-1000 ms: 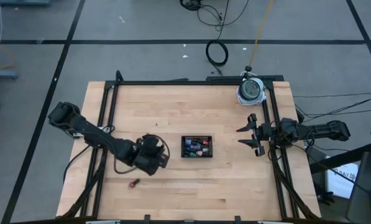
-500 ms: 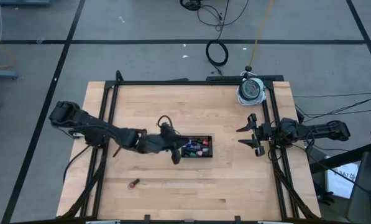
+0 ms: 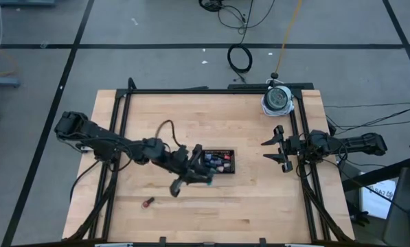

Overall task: Pick & Place Nail Polish
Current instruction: Put the blue nail polish into the black bin

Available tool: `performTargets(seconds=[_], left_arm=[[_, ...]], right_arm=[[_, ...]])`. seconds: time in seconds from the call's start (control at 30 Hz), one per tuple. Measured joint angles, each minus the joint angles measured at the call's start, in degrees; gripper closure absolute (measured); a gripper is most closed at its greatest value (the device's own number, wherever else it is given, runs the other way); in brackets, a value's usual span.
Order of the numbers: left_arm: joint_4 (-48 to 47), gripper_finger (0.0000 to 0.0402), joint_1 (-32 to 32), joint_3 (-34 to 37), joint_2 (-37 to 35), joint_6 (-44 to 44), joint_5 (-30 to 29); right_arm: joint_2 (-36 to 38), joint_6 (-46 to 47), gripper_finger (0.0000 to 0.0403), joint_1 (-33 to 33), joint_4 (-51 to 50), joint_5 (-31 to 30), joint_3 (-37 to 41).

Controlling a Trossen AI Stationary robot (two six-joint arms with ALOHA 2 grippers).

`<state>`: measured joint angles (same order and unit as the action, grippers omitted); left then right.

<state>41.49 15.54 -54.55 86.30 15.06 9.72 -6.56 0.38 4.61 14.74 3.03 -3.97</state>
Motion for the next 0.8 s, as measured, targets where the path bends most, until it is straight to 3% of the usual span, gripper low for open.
performTargets(seconds=[0.13,0.63,0.8], left_arm=[[3.81,0.0368,0.61,-0.04,-0.02,-1.26,2.47],[-2.52,0.0368,1.54,-0.04,-0.02,-6.89,-0.97],[-7.18,0.0368,0.86,-0.07,1.29,-9.57,-8.64]], right_arm=[[0.02,0.01,0.0211,0.00,0.00,0.01,0.01],[0.01,0.00,0.0211,0.02,-0.01,0.01,0.02],[0.02,0.00,0.0211,0.02,-0.01,0.02,0.02]])
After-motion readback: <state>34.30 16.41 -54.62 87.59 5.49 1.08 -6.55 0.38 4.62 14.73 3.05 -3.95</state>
